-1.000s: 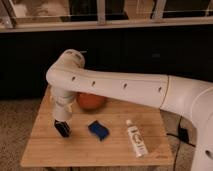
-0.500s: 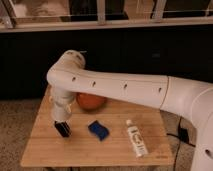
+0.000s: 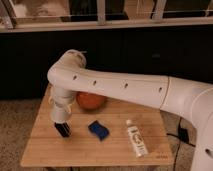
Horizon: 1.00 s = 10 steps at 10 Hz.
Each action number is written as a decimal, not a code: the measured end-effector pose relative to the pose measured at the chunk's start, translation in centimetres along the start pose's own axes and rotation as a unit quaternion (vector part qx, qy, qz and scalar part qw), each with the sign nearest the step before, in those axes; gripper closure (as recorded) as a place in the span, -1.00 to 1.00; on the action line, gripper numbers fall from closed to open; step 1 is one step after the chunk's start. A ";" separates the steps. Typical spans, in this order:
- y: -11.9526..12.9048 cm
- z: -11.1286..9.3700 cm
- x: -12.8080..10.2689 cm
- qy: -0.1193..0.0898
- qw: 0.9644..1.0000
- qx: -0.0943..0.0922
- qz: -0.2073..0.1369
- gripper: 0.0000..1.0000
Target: Place the ceramic cup over the eraser
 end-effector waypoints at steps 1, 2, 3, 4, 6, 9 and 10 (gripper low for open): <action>-0.2 0.1 -0.5 -0.007 1.000 -0.009 -0.011 0.78; -0.1 0.1 -0.7 -0.013 1.000 -0.016 -0.018 0.78; -0.1 0.1 -0.9 -0.021 0.999 -0.019 -0.023 0.78; -0.2 0.3 -1.3 -0.031 0.999 -0.018 -0.028 0.78; -0.6 0.9 -2.1 -0.051 0.998 -0.018 -0.042 0.78; -1.0 1.8 -2.9 -0.067 0.996 -0.019 -0.054 0.78; -1.2 2.1 -3.1 -0.072 0.996 -0.019 -0.057 0.78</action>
